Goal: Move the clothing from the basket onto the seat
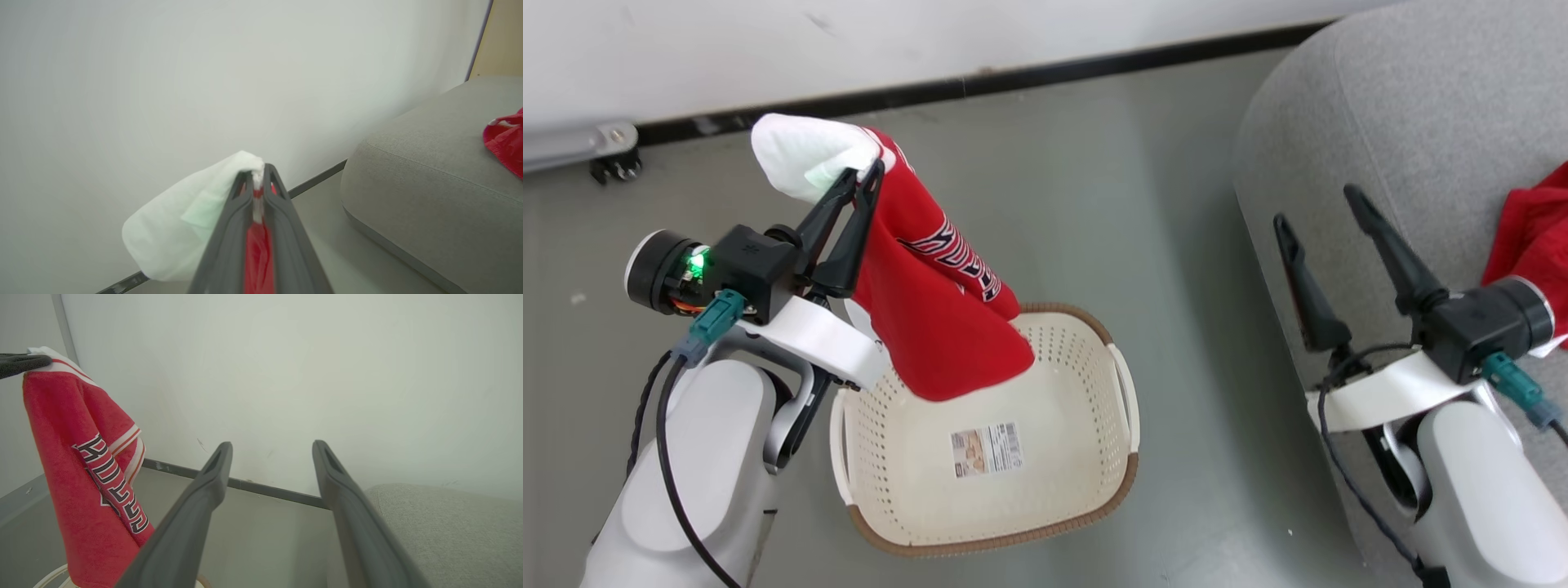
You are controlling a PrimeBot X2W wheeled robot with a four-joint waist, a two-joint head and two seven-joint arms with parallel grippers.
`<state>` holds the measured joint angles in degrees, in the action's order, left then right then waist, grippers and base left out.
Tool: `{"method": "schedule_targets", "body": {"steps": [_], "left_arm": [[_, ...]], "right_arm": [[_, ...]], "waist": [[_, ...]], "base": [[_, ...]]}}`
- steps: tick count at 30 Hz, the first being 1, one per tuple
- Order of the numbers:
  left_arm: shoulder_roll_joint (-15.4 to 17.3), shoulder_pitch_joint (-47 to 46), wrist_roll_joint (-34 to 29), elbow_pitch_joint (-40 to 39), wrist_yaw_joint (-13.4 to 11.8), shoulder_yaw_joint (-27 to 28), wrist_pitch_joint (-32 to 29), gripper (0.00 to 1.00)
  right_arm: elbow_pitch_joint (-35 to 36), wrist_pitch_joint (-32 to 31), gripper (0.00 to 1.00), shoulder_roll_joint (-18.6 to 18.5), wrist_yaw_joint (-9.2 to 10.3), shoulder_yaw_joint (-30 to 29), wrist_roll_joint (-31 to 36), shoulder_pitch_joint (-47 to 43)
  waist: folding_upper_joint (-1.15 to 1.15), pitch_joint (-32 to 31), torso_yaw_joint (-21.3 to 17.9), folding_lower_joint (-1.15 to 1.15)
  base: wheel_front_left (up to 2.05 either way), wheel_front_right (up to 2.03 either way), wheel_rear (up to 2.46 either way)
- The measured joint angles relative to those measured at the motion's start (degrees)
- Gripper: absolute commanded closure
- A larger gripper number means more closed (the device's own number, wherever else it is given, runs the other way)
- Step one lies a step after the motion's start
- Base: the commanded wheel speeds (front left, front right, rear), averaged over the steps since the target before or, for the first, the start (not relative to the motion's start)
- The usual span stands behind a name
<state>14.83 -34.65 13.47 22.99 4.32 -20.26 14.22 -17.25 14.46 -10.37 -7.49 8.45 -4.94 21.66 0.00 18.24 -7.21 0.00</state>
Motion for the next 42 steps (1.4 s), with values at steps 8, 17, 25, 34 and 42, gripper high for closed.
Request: {"method": "schedule_targets", "body": {"steps": [8, 17, 25, 34, 42], "left_arm": [[0.6, 0.0, 0.3, -0.9, 1.2, -1.7, -0.1, 1.0], [0.2, -1.2, 0.5, -2.4, 1.8, -4.3, -3.2, 1.0], [-0.5, -3.0, 2.3, -3.2, 2.5, -6.9, -6.9, 1.0], [-1.3, -4.6, 3.9, -4.5, 2.8, -10.4, -11.0, 1.0], [-2.7, -6.4, 6.4, -6.7, 2.8, -12.8, -12.8, 1.0]], "right_arm": [[-3.6, 0.0, 0.0, -1.6, 0.0, 6.0, -2.6, -2.4], [-6.5, 0.0, 0.0, -2.8, 0.0, 15.5, -6.1, -3.5], [-8.8, 0.0, 0.0, -3.3, 0.0, 20.9, -9.4, -4.3], [-11.2, 0.0, 0.0, -4.0, 0.0, 26.2, -11.2, -4.2], [-13.6, 0.0, 0.0, -6.3, 0.0, 27.5, -11.3, -2.6]], "waist": [[0.0, -5.1, 1.1, 0.0], [0.0, -10.1, 2.0, 0.0], [0.0, -13.8, 2.6, 0.0], [0.0, -16.7, 3.2, 0.0], [0.0, -18.2, 3.9, 0.0]], "base": [[0.0, 0.0, 0.0], [0.0, 0.0, 0.0], [0.0, 0.0, 0.0], [0.0, 0.0, 0.0], [0.0, 0.0, 0.0]]}}
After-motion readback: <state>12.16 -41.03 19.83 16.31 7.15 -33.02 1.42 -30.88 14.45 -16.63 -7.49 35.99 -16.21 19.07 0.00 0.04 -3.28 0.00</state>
